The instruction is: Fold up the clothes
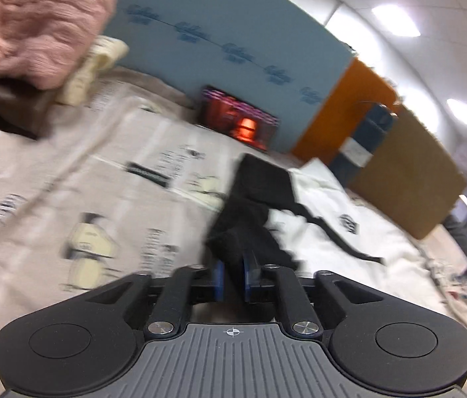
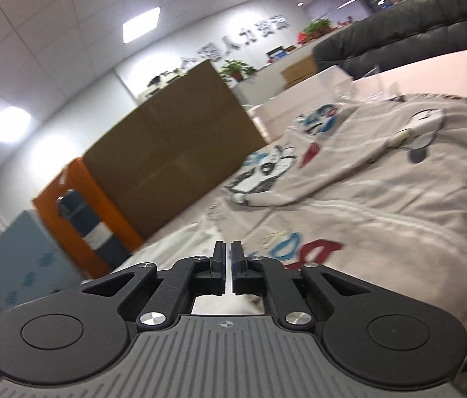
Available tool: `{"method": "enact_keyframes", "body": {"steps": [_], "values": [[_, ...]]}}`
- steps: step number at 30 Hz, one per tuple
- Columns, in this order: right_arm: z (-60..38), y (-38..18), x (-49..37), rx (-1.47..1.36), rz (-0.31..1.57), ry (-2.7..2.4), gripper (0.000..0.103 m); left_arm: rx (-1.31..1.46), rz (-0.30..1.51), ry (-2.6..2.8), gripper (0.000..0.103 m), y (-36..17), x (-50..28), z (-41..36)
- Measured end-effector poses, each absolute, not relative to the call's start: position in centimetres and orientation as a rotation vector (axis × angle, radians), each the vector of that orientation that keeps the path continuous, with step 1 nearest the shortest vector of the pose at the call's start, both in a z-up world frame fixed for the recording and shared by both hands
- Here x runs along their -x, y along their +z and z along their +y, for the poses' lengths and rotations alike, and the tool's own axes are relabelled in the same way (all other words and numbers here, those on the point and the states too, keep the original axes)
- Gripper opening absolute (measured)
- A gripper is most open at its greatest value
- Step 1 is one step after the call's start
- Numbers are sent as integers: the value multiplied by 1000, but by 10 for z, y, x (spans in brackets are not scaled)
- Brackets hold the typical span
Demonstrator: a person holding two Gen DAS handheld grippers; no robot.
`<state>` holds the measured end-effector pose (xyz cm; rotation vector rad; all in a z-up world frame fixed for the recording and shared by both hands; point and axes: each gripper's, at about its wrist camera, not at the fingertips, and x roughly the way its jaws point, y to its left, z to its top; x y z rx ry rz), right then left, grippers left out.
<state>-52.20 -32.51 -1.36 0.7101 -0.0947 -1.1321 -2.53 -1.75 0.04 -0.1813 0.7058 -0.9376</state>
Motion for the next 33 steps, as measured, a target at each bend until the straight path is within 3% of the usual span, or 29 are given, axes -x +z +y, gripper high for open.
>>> {"method": "enact_keyframes", "body": {"steps": [1,2,3,4,6,11,17,19,20,21,23,24,25,26,33], "values": [[-324,-10,520,-671,-85,-1122,12,177,654,-921,35,6,25,-15],[-324,-6,518,-632,-75,-1112,19,172,602,-904,48,11,25,-12],[-323,-2,514,-596,-65,-1092,40,163,532,-914,56,18,26,-13],[-324,3,506,-571,-52,-1045,58,151,461,-956,58,25,27,-17],[-334,9,478,-566,-5,-898,59,97,380,-1097,59,38,29,-38],[-360,6,385,-667,153,-543,64,-195,384,-1437,63,46,25,-123],[-377,-9,285,-711,368,-353,64,-389,610,-1509,60,12,5,-192],[-378,-15,268,-709,420,-345,63,-424,637,-1525,44,0,7,-195],[-379,-18,261,-708,445,-341,63,-441,639,-1534,28,-5,9,-195],[-379,-21,256,-699,459,-340,61,-448,613,-1531,21,-5,12,-192],[-376,-24,254,-651,455,-358,43,-458,549,-1520,7,-3,18,-185],[-373,-23,256,-630,448,-349,34,-463,517,-1514,6,-2,21,-181],[-370,-22,258,-608,440,-340,19,-444,492,-1512,5,1,22,-176],[-369,-21,261,-597,429,-324,14,-413,477,-1517,3,7,22,-170],[-340,28,311,-586,184,-176,11,-121,285,-1628,3,57,45,-99]]}}
